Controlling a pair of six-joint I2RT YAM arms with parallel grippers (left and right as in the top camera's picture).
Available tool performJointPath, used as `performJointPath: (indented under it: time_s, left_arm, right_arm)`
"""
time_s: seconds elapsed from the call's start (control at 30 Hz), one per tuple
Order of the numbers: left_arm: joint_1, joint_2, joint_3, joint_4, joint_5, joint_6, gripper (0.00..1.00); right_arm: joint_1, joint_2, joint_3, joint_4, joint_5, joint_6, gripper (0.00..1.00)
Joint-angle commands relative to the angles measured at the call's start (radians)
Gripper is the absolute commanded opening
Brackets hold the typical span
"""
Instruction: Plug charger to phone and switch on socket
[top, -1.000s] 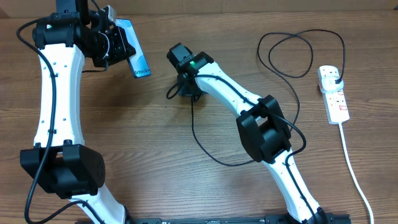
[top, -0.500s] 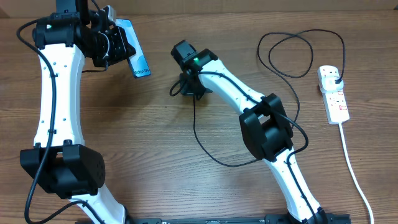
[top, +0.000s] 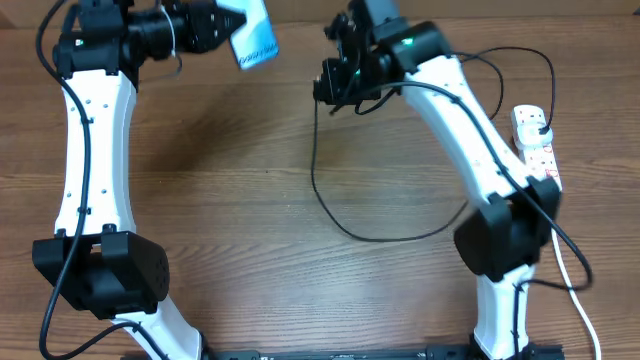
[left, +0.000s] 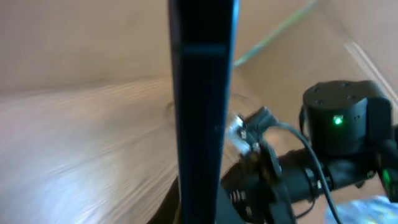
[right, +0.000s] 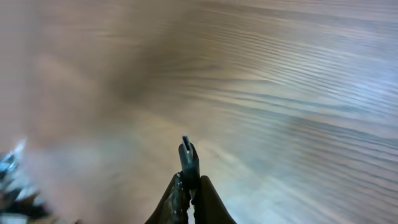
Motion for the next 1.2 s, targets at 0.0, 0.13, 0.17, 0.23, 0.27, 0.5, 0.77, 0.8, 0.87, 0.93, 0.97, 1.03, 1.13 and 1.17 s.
performJointPath:
  time_s: [0.0,0.13,0.17,0.23,0.27,0.5,0.77,0.8,0.87,0.93,0.97,1.03,1.13,1.17]
  left_arm:
    - [0.0,-0.009,0.018,0.232,0.222,-0.248,0.04]
    - [0.0,-0.009,0.018,0.473,0.321,-0.371,0.04]
    - [0.0,-0.009,0.018,0.488,0.337,-0.373,0.04]
    - [0.0,-0.009,0.018,0.485,0.352,-0.373,0.04]
    - [0.0,-0.009,0.018,0.484,0.357,-0.372,0.04]
    - [0.0,-0.009,0.018,0.463,0.362,-0.364,0.04]
    - [0.0,-0.009,0.018,0.18,0.126,-0.19,0.04]
    - [0.0,-0.009,0.018,0.121,0.065,-0.161,0.04]
    - [0.0,-0.009,0.018,-0.012,-0.059,-0.097,0.04]
    - [0.0,-0.009,0.018,-0.052,-0.092,-0.07,0.04]
    - [0.0,-0.009,0.018,-0.071,-0.109,-0.06,0.04]
    - [0.0,-0.009,0.018,-0.097,-0.141,-0.046,0.04]
    - [0.0,-0.009,0.018,-0.139,-0.193,-0.031,0.04]
    - [0.0,-0.009,0.018,-0.148,-0.2,-0.021,0.04]
  right_arm:
    - [0.011,-0.083,0.02,-0.027,-0.144,-0.087,0.04]
    - [0.011,-0.158,0.02,-0.04,-0.19,-0.112,0.04]
    - [0.011,-0.167,0.02,-0.04,-0.19,-0.113,0.04]
    - [0.011,-0.183,0.02,-0.041,-0.19,-0.112,0.04]
    - [0.011,-0.188,0.02,-0.042,-0.189,-0.113,0.04]
    - [0.032,-0.194,0.014,-0.128,-0.19,-0.186,0.04]
    - [0.142,-0.194,-0.039,-0.307,-0.099,-0.254,0.04]
    - [0.152,-0.194,-0.06,-0.306,-0.094,-0.253,0.04]
    - [0.189,-0.194,-0.169,-0.27,-0.031,-0.189,0.04]
    - [0.203,-0.194,-0.249,-0.233,-0.019,-0.166,0.04]
    - [0.209,-0.194,-0.303,-0.206,-0.019,-0.155,0.04]
    - [0.212,-0.194,-0.367,-0.185,-0.019,-0.151,0.04]
    - [0.212,-0.194,-0.47,-0.178,-0.013,-0.152,0.04]
    - [0.212,-0.194,-0.5,-0.169,0.003,-0.15,0.04]
